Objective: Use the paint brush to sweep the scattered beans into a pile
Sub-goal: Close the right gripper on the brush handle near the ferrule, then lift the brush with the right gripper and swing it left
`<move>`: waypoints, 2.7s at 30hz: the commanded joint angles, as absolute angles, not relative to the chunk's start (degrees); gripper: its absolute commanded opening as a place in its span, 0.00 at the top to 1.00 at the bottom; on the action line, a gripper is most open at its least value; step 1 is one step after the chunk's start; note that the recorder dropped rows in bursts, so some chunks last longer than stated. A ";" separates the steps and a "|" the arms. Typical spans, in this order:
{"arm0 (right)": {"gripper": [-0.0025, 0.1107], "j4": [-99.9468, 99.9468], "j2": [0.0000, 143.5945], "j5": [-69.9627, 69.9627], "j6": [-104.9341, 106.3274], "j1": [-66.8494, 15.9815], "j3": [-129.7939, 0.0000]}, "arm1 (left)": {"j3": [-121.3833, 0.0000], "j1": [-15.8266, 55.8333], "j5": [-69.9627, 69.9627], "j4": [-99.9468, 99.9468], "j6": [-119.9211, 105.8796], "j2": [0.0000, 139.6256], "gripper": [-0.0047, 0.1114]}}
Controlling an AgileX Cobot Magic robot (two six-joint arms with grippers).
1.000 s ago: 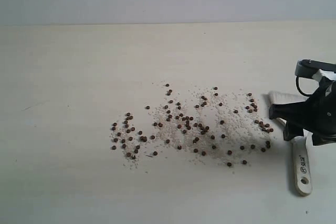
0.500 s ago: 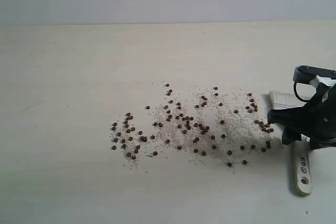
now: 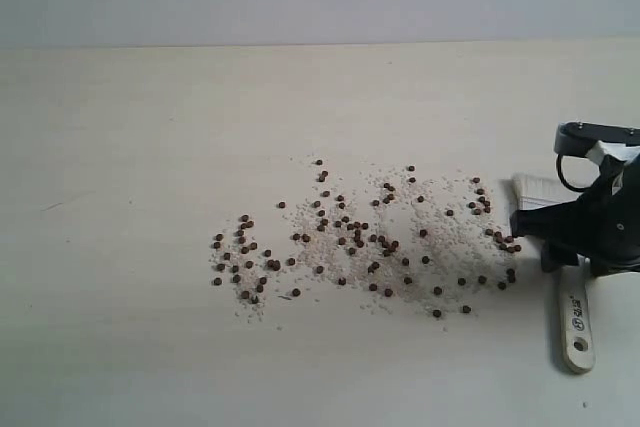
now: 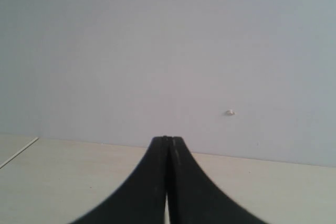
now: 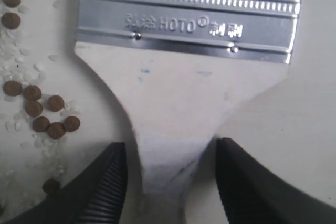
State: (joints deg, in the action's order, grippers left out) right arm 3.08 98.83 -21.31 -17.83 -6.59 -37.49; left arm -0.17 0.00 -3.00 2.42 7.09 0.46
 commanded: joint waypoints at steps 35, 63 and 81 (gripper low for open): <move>0.98 5.07 100.04 -25.34 -11.90 -6.66 -39.92 | 0.00 -0.07 -2.99 1.96 7.00 0.68 0.96; 0.98 6.01 79.97 -33.54 -7.63 -6.66 -39.92 | 0.00 -0.07 -2.99 1.96 7.00 0.68 0.96; 0.98 -9.23 76.10 -57.88 9.29 -6.66 -51.05 | 0.00 -0.07 -2.99 1.96 7.00 0.68 0.96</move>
State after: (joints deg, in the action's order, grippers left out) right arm -8.14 76.59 -55.76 7.77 -6.59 -49.12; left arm -0.17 0.00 -3.00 2.42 7.09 0.46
